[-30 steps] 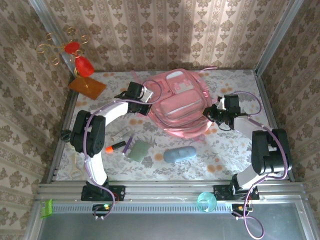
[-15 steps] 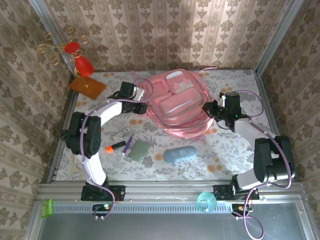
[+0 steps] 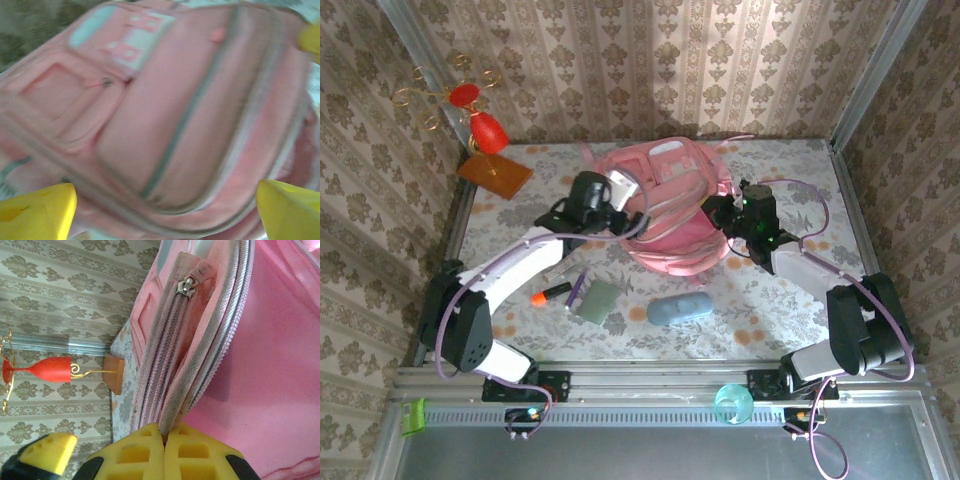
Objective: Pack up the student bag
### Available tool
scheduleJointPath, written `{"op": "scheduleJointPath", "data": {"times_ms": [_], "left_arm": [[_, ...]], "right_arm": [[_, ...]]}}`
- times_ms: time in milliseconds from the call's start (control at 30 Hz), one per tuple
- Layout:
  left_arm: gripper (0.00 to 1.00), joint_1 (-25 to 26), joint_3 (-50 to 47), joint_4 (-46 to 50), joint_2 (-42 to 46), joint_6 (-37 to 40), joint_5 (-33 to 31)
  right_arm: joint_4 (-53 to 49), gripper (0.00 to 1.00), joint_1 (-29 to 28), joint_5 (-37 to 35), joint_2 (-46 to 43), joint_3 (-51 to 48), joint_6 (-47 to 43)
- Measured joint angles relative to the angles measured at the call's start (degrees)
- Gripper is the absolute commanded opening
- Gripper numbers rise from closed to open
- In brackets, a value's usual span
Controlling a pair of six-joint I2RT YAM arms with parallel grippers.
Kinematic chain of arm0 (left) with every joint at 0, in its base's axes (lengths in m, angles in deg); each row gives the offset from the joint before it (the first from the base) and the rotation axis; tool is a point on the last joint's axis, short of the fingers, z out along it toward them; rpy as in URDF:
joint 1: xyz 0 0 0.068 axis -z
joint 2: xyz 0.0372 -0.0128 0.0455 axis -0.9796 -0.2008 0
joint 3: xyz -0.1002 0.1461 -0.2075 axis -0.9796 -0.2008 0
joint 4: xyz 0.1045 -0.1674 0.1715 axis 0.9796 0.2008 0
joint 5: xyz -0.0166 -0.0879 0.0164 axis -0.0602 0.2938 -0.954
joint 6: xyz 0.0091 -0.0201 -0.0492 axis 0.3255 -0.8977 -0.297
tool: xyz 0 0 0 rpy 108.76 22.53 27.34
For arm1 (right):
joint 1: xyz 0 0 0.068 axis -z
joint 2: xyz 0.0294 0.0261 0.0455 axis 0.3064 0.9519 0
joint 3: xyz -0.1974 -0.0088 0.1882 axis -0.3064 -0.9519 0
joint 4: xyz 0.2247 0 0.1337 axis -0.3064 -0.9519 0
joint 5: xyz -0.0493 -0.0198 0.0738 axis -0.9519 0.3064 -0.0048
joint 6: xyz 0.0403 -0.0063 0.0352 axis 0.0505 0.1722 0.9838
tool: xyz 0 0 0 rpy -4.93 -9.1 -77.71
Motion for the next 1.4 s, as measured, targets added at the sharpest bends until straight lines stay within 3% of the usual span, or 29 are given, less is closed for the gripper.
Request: {"op": "scheduleJointPath", "data": {"times_ms": [100, 333, 433, 533, 667, 733, 800, 867, 1033, 1200, 1400], "left_arm": [[1.0, 4.0, 1.27, 0.35, -2.8, 4.37, -2.19], [0.97, 7.26, 7.1, 1.01, -11.28, 9.55, -9.29], [0.8, 7.56, 9.01, -0.04, -14.21, 10.34, -13.05], [0.51, 7.58, 9.16, -0.81, -15.13, 10.91, -15.52], [0.13, 7.52, 9.16, -2.12, -14.97, 12.13, -15.21], [0.02, 6.49, 9.16, -2.38, -14.75, 12.13, -14.1], [0.01, 4.22, 9.16, -2.47, -14.45, 11.61, -12.04], [0.0, 1.36, 9.29, -2.49, -13.81, 10.56, -9.6], [0.0, -3.61, 11.67, -1.53, -13.44, 7.98, -5.68], [0.0, -5.66, 13.86, 0.68, -13.44, 5.7, -1.79], [0.0, -6.38, 14.29, 1.64, -13.44, 5.09, 0.98]], "right_arm": [[0.39, 0.0, -0.28, -0.22, 0.0, 0.57, 1.4], [0.55, 0.0, -1.11, -0.39, 0.0, 2.71, 3.91], [0.52, 0.0, -1.44, -0.37, 0.0, 3.06, 4.24], [-0.26, 0.01, -1.46, -0.35, -0.13, 3.04, 3.61], [-5.16, 0.2, -1.53, -0.33, -2.16, 3.13, -1.92], [-9.49, 0.32, -1.88, -0.39, -4.55, 3.37, -7.3], [-15.26, 0.49, -2.54, -1.57, -8.22, 3.54, -13.62], [-21.31, 0.6, -4.04, -4.09, -12.81, 3.48, -20.74], [-31.06, 0.81, -10.91, -8.76, -22.12, 0.42, -35.56], [-35.74, 1.0, -22.08, -11.19, -21.64, -1.79, -51.15], [-40.39, 1.0, -30.86, -11.65, -15.61, -1.57, -71.06]]}}
